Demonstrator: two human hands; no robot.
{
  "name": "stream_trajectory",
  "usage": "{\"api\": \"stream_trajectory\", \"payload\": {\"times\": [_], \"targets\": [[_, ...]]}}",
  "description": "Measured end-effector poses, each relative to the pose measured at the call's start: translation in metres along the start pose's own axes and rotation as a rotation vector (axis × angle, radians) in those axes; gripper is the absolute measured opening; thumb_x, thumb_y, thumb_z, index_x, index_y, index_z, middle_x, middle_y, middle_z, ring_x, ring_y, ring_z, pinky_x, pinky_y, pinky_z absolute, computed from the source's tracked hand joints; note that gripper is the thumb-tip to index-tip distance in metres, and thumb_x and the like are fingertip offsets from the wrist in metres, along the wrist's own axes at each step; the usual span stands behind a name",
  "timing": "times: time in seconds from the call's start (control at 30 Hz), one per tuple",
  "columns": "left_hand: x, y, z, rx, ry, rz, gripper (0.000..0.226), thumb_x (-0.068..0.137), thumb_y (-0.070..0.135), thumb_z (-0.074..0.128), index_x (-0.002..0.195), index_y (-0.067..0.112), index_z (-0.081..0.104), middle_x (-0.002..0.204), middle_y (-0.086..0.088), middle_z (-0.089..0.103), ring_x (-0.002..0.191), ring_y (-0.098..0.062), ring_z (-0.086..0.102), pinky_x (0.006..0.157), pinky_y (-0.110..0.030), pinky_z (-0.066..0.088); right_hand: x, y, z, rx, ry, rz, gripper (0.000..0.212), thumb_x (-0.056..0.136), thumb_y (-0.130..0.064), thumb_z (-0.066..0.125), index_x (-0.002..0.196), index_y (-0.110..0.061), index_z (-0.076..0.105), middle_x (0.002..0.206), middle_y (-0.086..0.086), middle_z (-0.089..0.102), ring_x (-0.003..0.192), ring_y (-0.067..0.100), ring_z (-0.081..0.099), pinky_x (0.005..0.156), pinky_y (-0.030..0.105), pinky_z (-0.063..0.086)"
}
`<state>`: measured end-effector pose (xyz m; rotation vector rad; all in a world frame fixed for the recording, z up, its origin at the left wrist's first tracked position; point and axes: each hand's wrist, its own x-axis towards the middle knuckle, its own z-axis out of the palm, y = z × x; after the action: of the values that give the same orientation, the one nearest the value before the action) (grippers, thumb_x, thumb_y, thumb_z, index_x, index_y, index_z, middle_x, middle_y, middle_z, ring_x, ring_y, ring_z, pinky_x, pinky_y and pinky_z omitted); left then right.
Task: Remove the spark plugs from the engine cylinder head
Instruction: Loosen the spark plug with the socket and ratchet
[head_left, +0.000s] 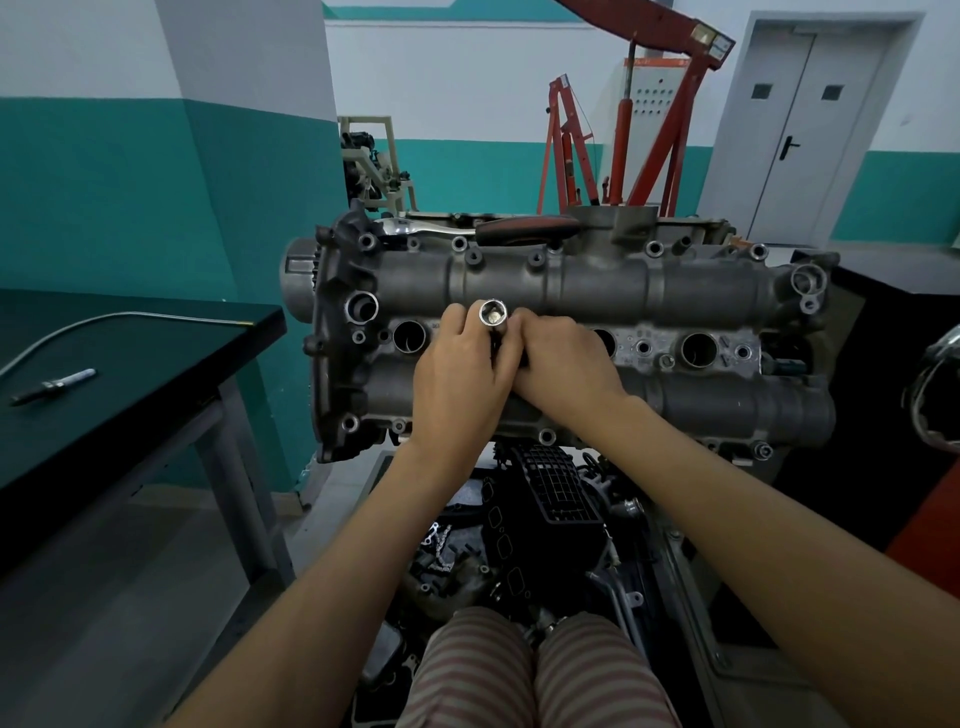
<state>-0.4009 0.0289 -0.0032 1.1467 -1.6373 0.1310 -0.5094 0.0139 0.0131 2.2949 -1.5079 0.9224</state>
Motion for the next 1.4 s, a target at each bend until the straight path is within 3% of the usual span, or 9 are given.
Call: {"api": "stream_trajectory", "payload": {"times": [0.1,0.3,0.47,0.57,0.73,0.87,1.07,1.2,1.4], "targets": [[-0.001,0.000,0.000,-0.008,0.004,0.014,0.029,0.096,0.028,0.048,0.089,0.002,0.057,0.088,-0.009,0.052,0.072,-0.021,0.050,0.059,-0.024,0.034,0.001,0.000,-0.001,-0.017,0.003,0.006,0.017,0.089,-0.028,0.045,0.080,-0.016,0.053,0.077,0.011,0.064,0.074,0.033,0.060,0.056,0.029,0.030],[-0.002,-0.001,0.000,-0.056,0.021,0.040,0.026,0.096,0.023,0.048,0.093,-0.001,0.057,0.091,-0.012,0.052,0.072,-0.025,0.052,0.060,-0.040,0.045,-0.001,-0.001,0.002,-0.157,-0.011,-0.086,0.025,0.094,-0.027,0.038,0.104,-0.010,0.053,0.092,0.010,0.064,0.083,0.031,0.059,0.059,0.031,0.032],[-0.004,0.001,-0.002,-0.078,0.044,0.064,0.032,0.095,0.031,0.041,0.090,0.002,0.053,0.085,-0.008,0.052,0.067,-0.020,0.049,0.055,-0.028,0.038,-0.003,-0.004,-0.003,-0.095,-0.043,-0.050,0.027,0.095,-0.023,0.039,0.117,-0.009,0.048,0.108,0.008,0.059,0.087,0.028,0.060,0.070,0.038,0.046],[-0.004,0.001,-0.003,-0.085,0.040,0.058,0.035,0.092,0.034,0.037,0.090,0.003,0.052,0.084,-0.006,0.051,0.068,-0.017,0.048,0.057,-0.024,0.034,-0.005,-0.005,-0.005,-0.084,-0.026,-0.065,0.026,0.095,-0.023,0.040,0.115,-0.008,0.048,0.106,0.008,0.057,0.079,0.028,0.059,0.064,0.036,0.044],[-0.004,-0.001,0.000,-0.119,0.032,0.026,0.019,0.094,0.021,0.047,0.090,0.003,0.053,0.084,-0.006,0.053,0.067,-0.017,0.048,0.057,-0.027,0.038,-0.008,-0.007,-0.006,-0.108,0.007,-0.079,0.029,0.094,-0.028,0.043,0.113,-0.007,0.051,0.103,0.009,0.053,0.073,0.030,0.058,0.053,0.032,0.034],[-0.005,-0.003,0.000,-0.159,0.068,0.046,0.017,0.094,0.016,0.051,0.085,0.001,0.054,0.079,-0.006,0.053,0.066,-0.012,0.044,0.059,-0.019,0.032,-0.010,-0.008,-0.006,-0.111,0.069,-0.108,0.028,0.094,-0.030,0.048,0.102,-0.004,0.055,0.095,0.011,0.054,0.063,0.030,0.057,0.048,0.030,0.030],[-0.006,-0.005,-0.001,-0.173,0.080,0.072,0.023,0.095,0.018,0.050,0.082,-0.001,0.055,0.074,-0.007,0.054,0.064,-0.018,0.048,0.057,-0.024,0.036,-0.003,-0.003,-0.001,-0.117,0.054,0.028,0.035,0.090,-0.043,0.041,0.097,-0.011,0.052,0.089,0.007,0.065,0.080,0.029,0.062,0.057,0.031,0.037],[-0.006,-0.003,-0.002,-0.171,0.098,0.117,0.030,0.093,0.026,0.048,0.079,0.000,0.056,0.071,-0.008,0.054,0.061,-0.021,0.049,0.054,-0.031,0.041,-0.004,-0.001,-0.001,-0.155,0.011,-0.005,0.028,0.092,-0.034,0.039,0.097,-0.014,0.058,0.087,0.009,0.066,0.082,0.032,0.061,0.059,0.030,0.030],[-0.005,0.000,-0.001,-0.143,0.069,0.019,0.021,0.090,0.027,0.054,0.086,0.006,0.052,0.079,0.000,0.049,0.063,-0.012,0.044,0.053,-0.016,0.032,-0.006,-0.006,-0.001,-0.069,0.005,-0.039,0.011,0.095,-0.024,0.042,0.094,-0.014,0.041,0.101,0.005,0.054,0.068,0.026,0.053,0.053,0.032,0.029]]}}
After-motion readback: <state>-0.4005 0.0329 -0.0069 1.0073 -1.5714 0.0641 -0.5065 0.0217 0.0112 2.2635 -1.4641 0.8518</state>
